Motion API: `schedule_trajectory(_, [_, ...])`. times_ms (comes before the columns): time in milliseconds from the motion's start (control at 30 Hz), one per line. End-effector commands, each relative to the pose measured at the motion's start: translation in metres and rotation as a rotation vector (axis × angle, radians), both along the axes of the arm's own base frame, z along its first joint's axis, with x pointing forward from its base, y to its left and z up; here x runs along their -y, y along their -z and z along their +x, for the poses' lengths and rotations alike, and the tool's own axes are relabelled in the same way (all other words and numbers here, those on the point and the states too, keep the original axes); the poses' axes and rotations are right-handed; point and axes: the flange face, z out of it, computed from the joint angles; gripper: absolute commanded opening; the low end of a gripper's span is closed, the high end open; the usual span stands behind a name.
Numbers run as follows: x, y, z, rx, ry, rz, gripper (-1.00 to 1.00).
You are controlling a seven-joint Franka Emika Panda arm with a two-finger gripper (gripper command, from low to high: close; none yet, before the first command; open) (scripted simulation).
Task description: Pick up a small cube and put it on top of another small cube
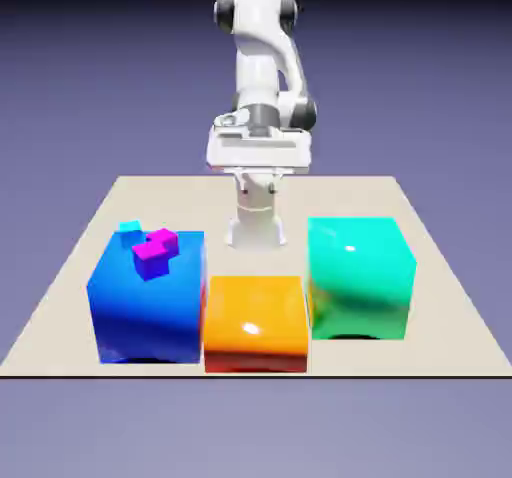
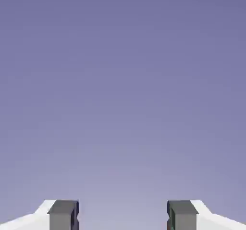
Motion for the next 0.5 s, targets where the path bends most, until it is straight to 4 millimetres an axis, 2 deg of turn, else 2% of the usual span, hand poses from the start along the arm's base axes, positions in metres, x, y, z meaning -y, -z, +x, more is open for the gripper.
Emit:
schedule_trajectory(0, [0.013, -0.006, -0.002, 0.008, 0.002, -0.009, 0.00])
schedule_trajectory(233, [0.103, -0.041, -0.030, 0.054, 0.015, -0.061, 0.00])
schedule_trajectory(467, [0.191, -0.053, -0.074, 0.085, 0.019, -0.091, 0.00])
